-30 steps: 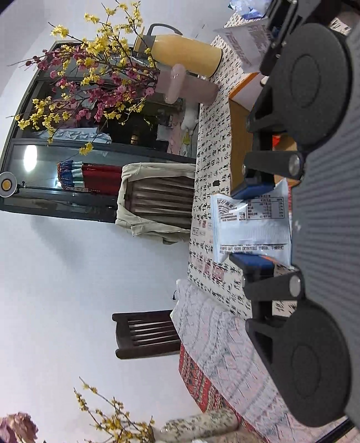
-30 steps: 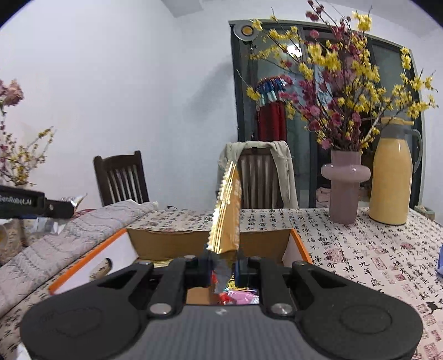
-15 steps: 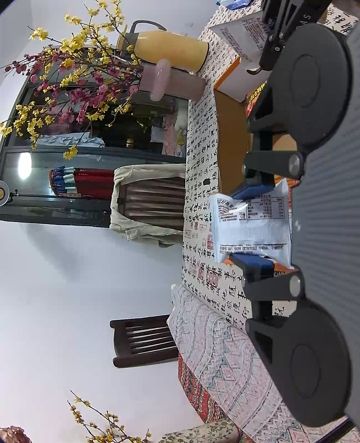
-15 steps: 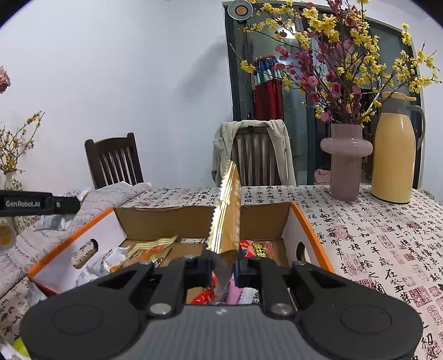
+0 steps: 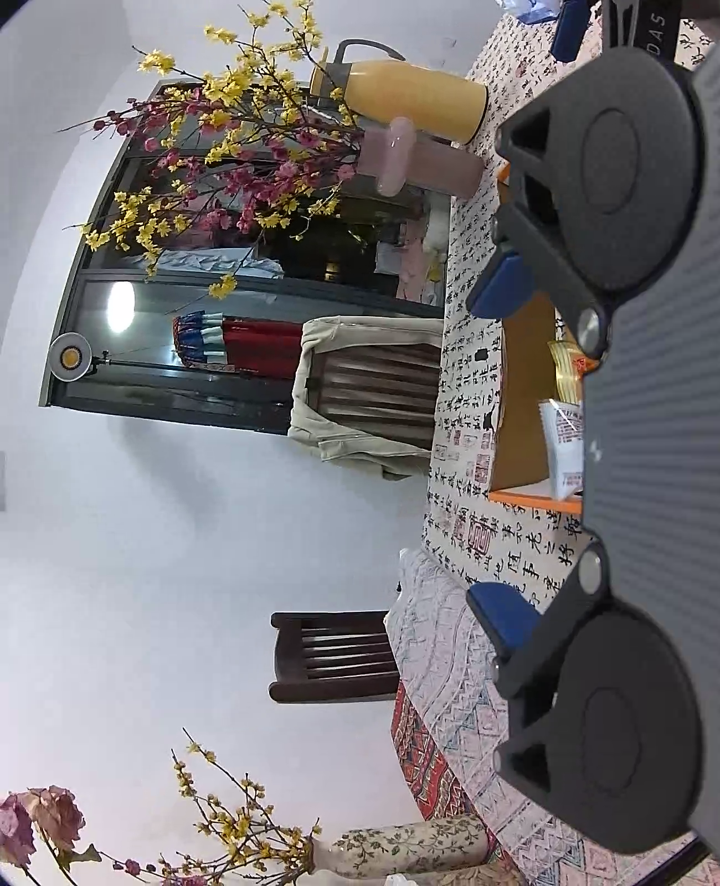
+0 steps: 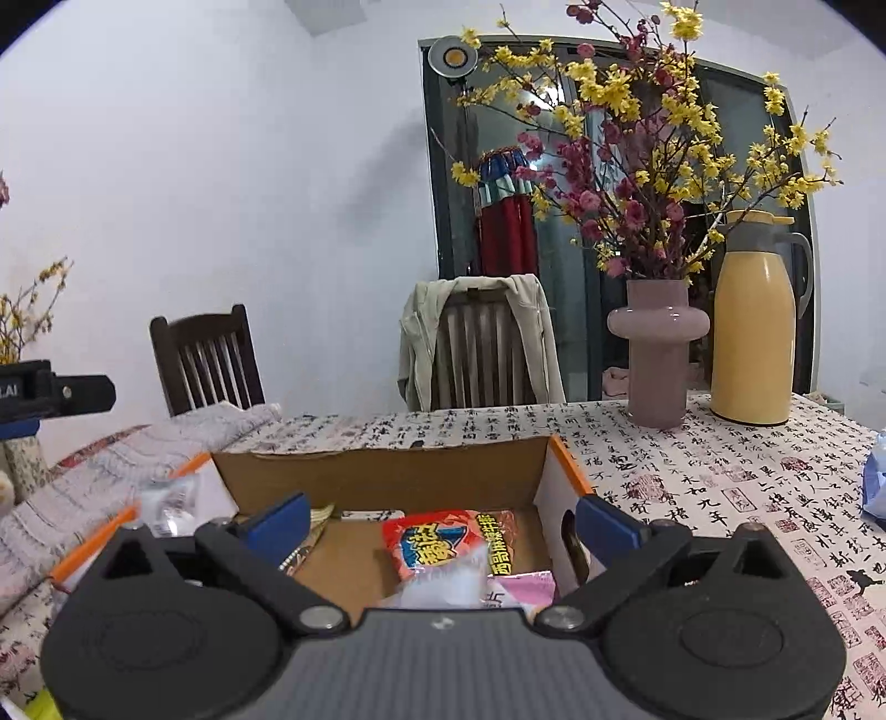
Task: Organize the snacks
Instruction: 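Open both grippers to drop the packets into the box, then move both grippers back from the box toward the snack pile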
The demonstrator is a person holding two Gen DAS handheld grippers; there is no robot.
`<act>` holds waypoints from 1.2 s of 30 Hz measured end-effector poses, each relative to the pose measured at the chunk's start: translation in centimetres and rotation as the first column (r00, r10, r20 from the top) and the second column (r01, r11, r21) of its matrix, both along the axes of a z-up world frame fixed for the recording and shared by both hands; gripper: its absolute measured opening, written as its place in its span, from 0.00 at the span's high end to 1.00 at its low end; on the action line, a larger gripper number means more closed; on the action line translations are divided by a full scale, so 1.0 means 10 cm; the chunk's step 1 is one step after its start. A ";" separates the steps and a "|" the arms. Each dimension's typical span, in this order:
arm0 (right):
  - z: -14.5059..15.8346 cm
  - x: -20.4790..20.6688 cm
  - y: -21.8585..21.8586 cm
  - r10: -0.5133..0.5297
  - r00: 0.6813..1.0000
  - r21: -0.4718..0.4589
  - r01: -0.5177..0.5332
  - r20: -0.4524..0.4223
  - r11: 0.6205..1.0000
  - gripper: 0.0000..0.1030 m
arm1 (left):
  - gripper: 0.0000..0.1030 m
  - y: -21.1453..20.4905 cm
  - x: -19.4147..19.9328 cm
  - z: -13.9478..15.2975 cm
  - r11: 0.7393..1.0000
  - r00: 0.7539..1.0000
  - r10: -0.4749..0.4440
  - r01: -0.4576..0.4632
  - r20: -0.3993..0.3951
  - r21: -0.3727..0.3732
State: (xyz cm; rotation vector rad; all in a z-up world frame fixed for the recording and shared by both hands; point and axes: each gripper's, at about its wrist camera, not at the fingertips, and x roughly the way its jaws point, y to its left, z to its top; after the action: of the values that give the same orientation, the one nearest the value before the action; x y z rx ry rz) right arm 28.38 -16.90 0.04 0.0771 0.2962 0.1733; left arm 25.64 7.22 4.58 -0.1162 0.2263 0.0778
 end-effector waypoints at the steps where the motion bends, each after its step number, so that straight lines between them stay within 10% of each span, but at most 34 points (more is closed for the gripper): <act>1: 0.00 0.00 0.00 0.000 1.000 0.002 0.000 -0.002 1.000 0.00 | 0.00 0.00 0.00 0.00 1.000 1.000 0.005 -0.005 0.003 0.000; 23: 0.21 -0.36 0.01 0.006 0.998 -0.018 -0.005 0.058 1.000 0.00 | 0.00 0.06 -0.48 0.34 1.000 0.997 0.023 -0.022 0.070 -0.019; 36: 0.10 -0.88 -0.05 0.038 0.999 -0.033 -0.038 0.016 0.999 0.00 | 0.00 0.39 -0.97 -0.01 0.997 0.996 0.075 -0.075 -0.051 0.001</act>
State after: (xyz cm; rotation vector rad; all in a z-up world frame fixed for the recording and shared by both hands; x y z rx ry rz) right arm 19.54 -17.38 1.03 0.0374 0.2843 0.2065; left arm 15.96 11.09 4.52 -0.1237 0.2731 0.1553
